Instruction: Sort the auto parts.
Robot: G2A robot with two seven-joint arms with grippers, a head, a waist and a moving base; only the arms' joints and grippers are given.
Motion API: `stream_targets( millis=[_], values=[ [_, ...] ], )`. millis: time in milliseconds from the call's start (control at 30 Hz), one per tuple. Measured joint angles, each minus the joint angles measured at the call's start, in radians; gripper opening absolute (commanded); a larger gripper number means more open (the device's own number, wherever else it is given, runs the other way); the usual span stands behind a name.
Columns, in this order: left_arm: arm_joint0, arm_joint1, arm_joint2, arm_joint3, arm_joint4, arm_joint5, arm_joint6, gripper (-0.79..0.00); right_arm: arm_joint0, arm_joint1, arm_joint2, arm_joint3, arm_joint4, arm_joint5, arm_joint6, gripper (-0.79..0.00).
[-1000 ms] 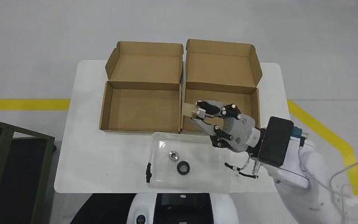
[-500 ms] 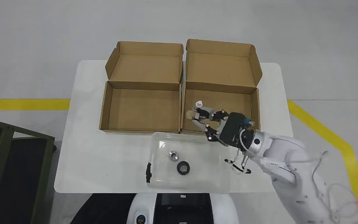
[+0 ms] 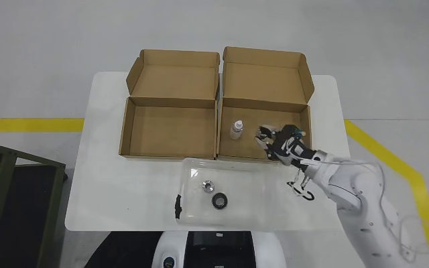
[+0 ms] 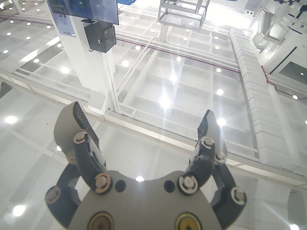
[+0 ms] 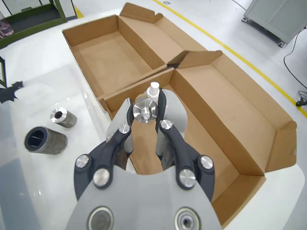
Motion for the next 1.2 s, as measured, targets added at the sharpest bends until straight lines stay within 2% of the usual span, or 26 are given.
stream_targets(
  millis=[233, 533, 1067, 1133, 1200],
  values=[
    [0.000, 0.000, 0.000, 0.000, 0.000, 0.000, 0.000, 0.000, 0.078, 0.000, -0.038, 0.090, -0.014, 0.006, 0.110, -0.785],
    [0.000, 0.000, 0.000, 0.000, 0.000, 0.000, 0.000, 0.000, 0.192, -0.012, -0.133, 0.206, -0.026, 0.019, 0.194, -0.785],
    [0.000, 0.000, 0.000, 0.000, 0.000, 0.000, 0.000, 0.000, 0.324, -0.035, -0.265, 0.372, -0.039, 0.031, 0.260, -0.785],
    [0.000, 0.000, 0.000, 0.000, 0.000, 0.000, 0.000, 0.000, 0.338, -0.037, -0.275, 0.386, -0.039, 0.029, 0.268, -0.736],
    [0.000, 0.000, 0.000, 0.000, 0.000, 0.000, 0.000, 0.000, 0.350, -0.039, -0.284, 0.398, -0.039, 0.029, 0.275, -0.720]
  ],
)
